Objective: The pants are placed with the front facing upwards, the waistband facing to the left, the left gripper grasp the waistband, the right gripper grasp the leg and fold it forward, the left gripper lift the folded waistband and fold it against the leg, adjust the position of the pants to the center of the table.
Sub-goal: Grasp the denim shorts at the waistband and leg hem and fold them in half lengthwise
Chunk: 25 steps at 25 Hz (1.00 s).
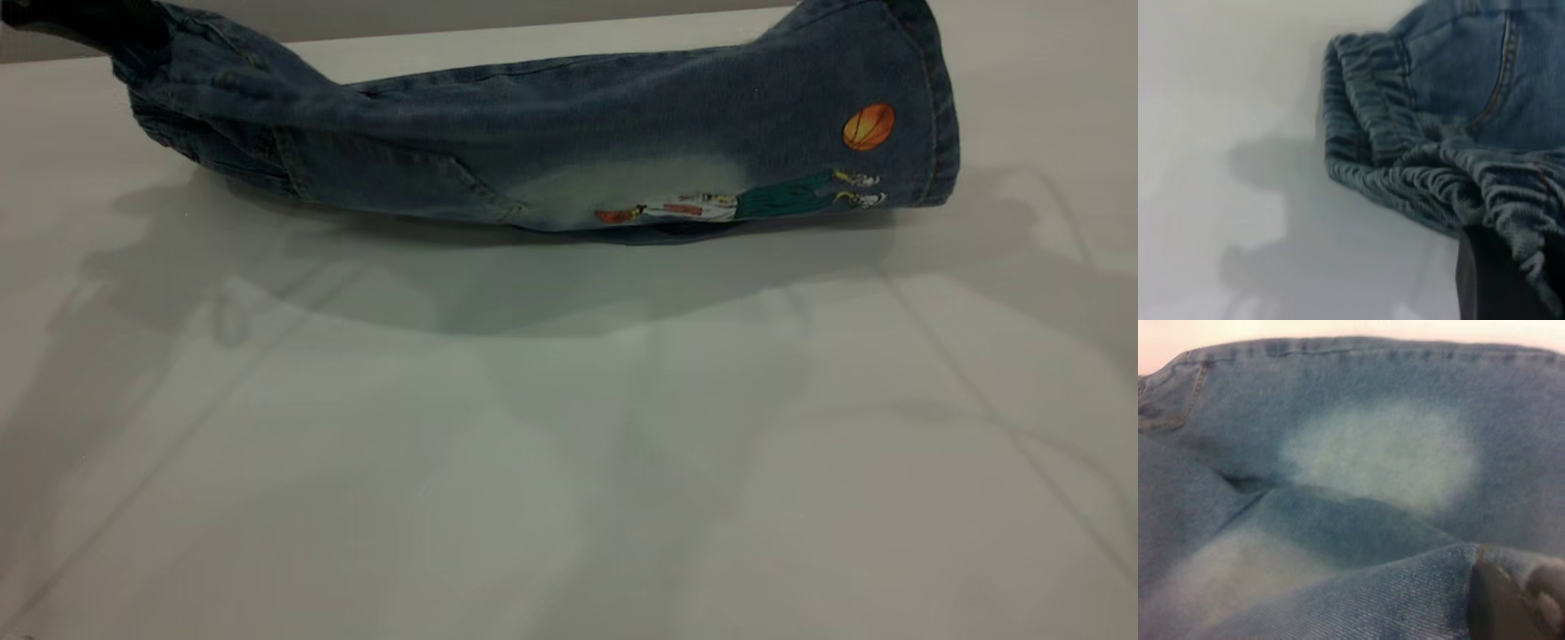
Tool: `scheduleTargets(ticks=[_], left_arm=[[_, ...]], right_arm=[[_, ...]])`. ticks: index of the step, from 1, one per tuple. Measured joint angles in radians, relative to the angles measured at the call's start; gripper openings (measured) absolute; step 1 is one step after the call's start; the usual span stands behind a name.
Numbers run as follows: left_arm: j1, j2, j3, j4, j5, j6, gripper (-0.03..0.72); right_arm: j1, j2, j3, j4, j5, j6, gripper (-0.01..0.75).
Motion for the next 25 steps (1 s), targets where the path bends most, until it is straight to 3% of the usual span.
scheduleTargets(ticks=[7,25], left_arm=[[0.000,0.050,-0.075,-0.104,0.080,0.002,0.144],[0.000,0.220,-0.439,-0.093,0.426,0.004,0.142]], right_arm=[[0.000,0.000,-0.016,-0.003,-0.018,0.000,0.012],[0.000,0.139,-0.135,-0.028,-0.019,0.000,0.014]])
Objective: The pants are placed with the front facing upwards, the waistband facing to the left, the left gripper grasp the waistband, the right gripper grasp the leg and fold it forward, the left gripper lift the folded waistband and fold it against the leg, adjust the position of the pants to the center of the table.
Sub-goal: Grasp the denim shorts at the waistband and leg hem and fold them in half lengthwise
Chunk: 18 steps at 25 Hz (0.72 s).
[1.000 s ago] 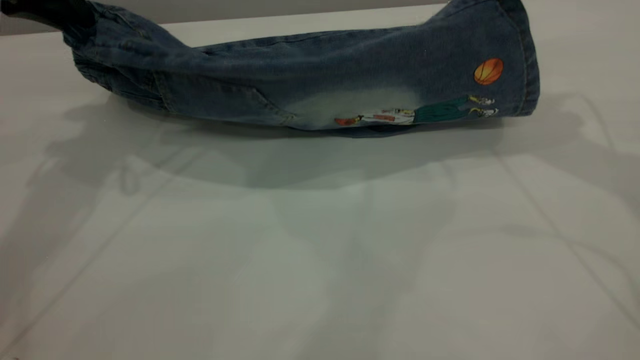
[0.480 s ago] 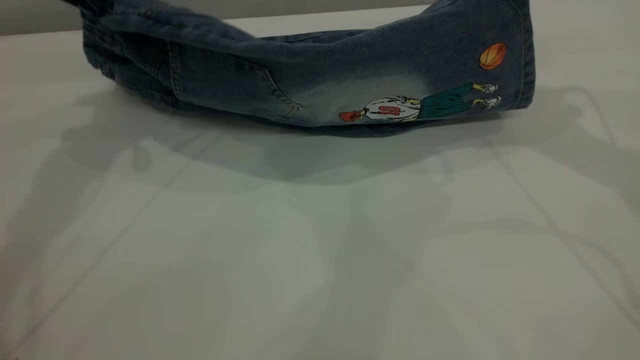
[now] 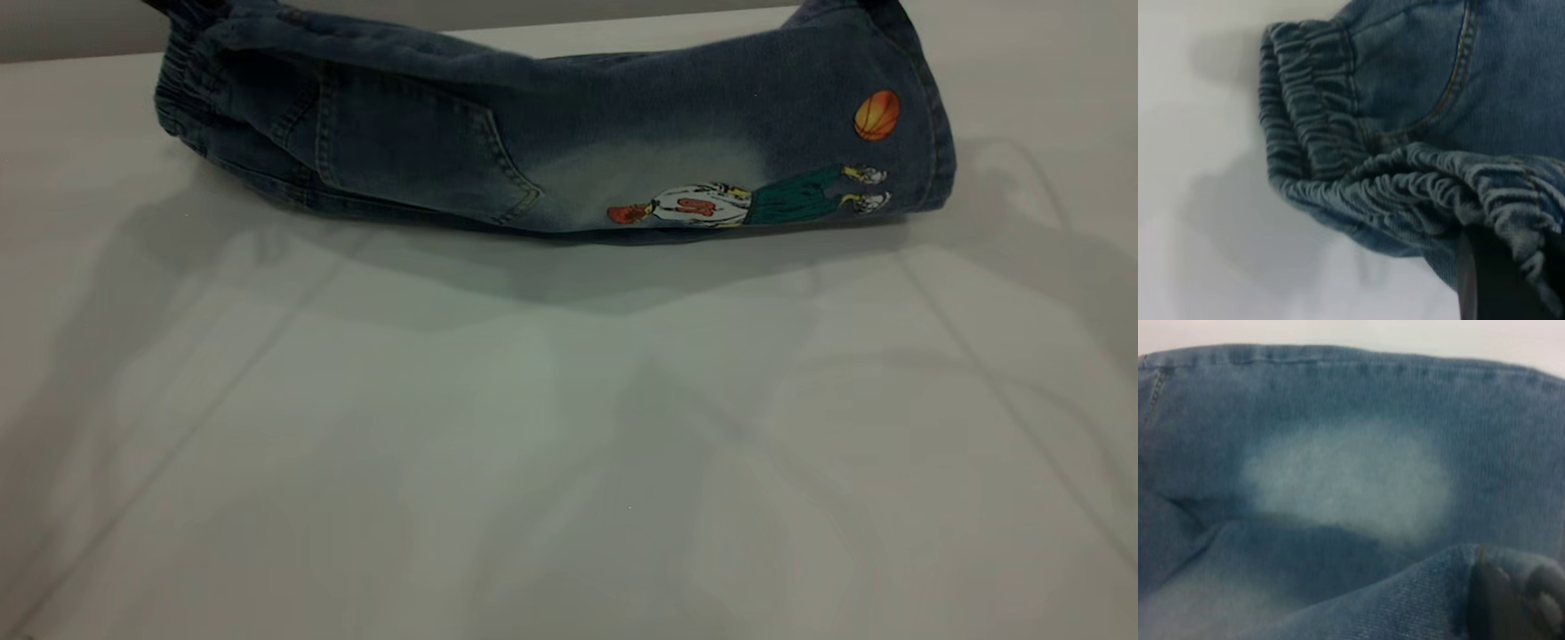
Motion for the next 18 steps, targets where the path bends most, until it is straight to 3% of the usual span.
scheduleTargets(ticks=[12,18], left_arm=[[0.000,0.181,-0.285,0.001,0.057,0.006,0.142],[0.000,0.254,-0.338,0.001,0.029,0.024,0.142]], right_arm=[[-0.001,0.131,-0.160,-0.024,-0.050,-0.004,0.015],[-0.001,0.215,-0.235,-0.027,-0.059,-0.007,0.015]])
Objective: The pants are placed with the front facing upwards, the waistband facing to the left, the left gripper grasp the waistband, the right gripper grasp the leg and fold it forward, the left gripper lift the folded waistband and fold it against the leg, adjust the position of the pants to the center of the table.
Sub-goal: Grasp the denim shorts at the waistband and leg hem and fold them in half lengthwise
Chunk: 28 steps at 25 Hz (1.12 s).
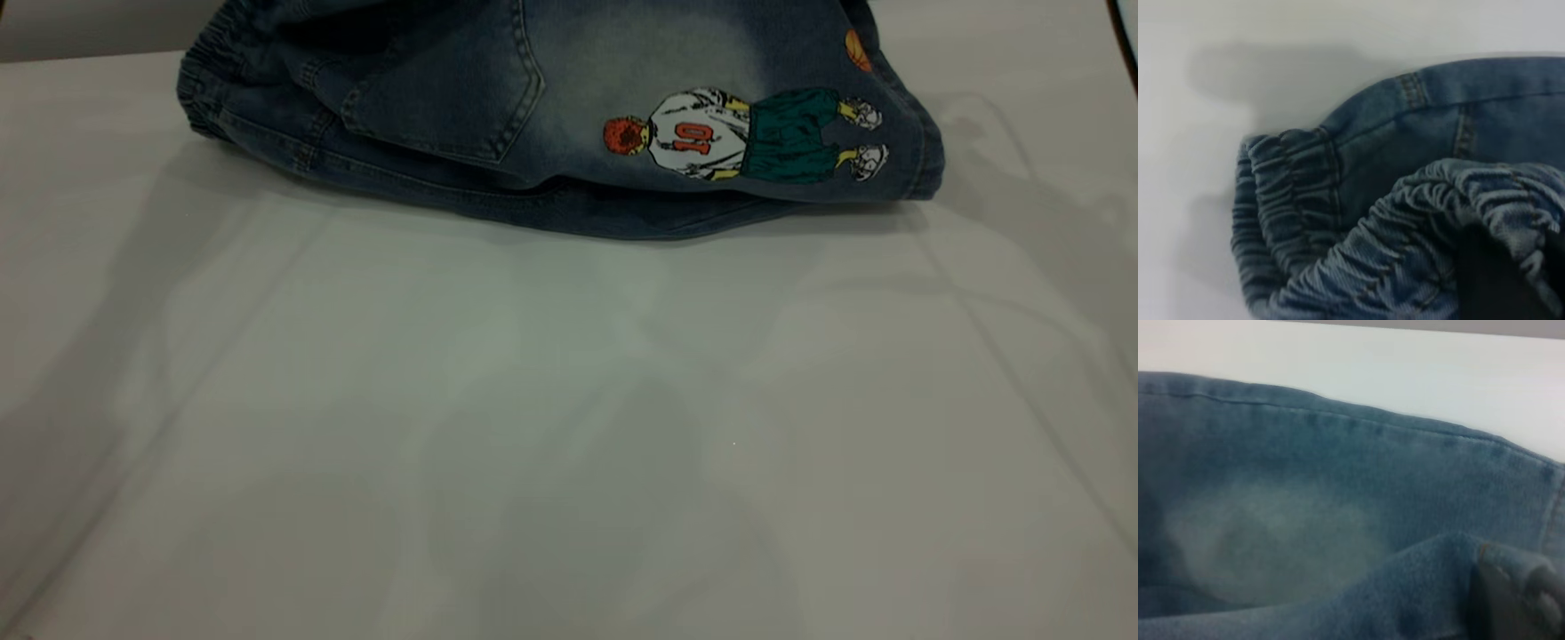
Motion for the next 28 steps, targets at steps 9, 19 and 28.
scheduleTargets(ticks=[9,19,28], left_arm=[[0.000,0.050,-0.057,0.019,-0.071,0.001,0.141],[0.001,0.069,-0.074,0.060,-0.090,0.001,0.141],[0.001,0.080,-0.074,0.088,-0.080,0.002,0.141]], right_arm=[[0.000,0.048,-0.040,-0.025,-0.081,-0.002,0.015],[0.000,0.082,-0.040,-0.025,-0.194,-0.028,0.015],[0.000,0.087,-0.040,-0.025,-0.203,-0.028,0.019]])
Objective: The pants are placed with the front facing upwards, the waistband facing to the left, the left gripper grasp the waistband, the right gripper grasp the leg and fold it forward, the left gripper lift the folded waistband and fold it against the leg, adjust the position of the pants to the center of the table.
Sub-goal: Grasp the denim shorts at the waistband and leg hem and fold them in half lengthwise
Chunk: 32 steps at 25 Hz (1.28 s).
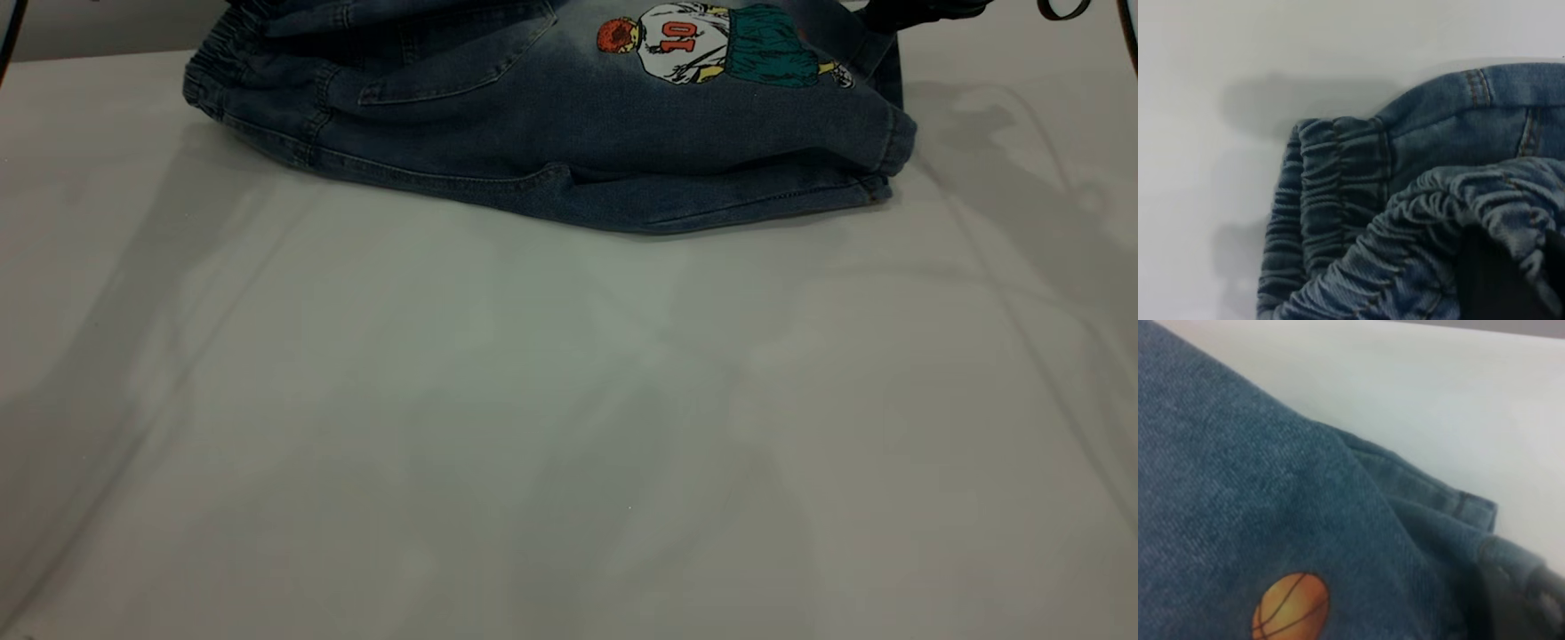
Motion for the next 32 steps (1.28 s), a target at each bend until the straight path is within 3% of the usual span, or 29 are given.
scheduleTargets(ticks=[4,7,13,17,21,26,32], left_arm=[[0.000,0.000,0.000,0.071,-0.009,0.000,0.141],[0.000,0.000,0.000,0.104,-0.009,0.001,0.192],[0.000,0.000,0.000,0.097,-0.015,0.001,0.470],[0.000,-0.007,0.000,0.097,0.016,-0.002,0.573],[-0.001,-0.043,-0.016,0.139,0.046,-0.004,0.582],[0.007,-0.053,-0.048,0.230,0.183,-0.008,0.582],[0.055,-0.052,-0.048,0.289,0.231,-0.010,0.582]], right_arm=[[0.000,0.000,0.000,0.000,-0.032,0.001,0.051],[0.000,0.000,0.000,0.000,-0.038,0.001,0.102],[0.000,-0.003,0.000,0.003,-0.034,0.001,0.279],[0.000,-0.021,0.000,0.022,0.025,0.007,0.343],[0.000,-0.057,0.000,0.028,0.099,0.012,0.352],[0.000,-0.096,-0.011,0.018,0.208,0.076,0.352],[0.004,-0.095,-0.092,-0.131,0.374,0.269,0.352]])
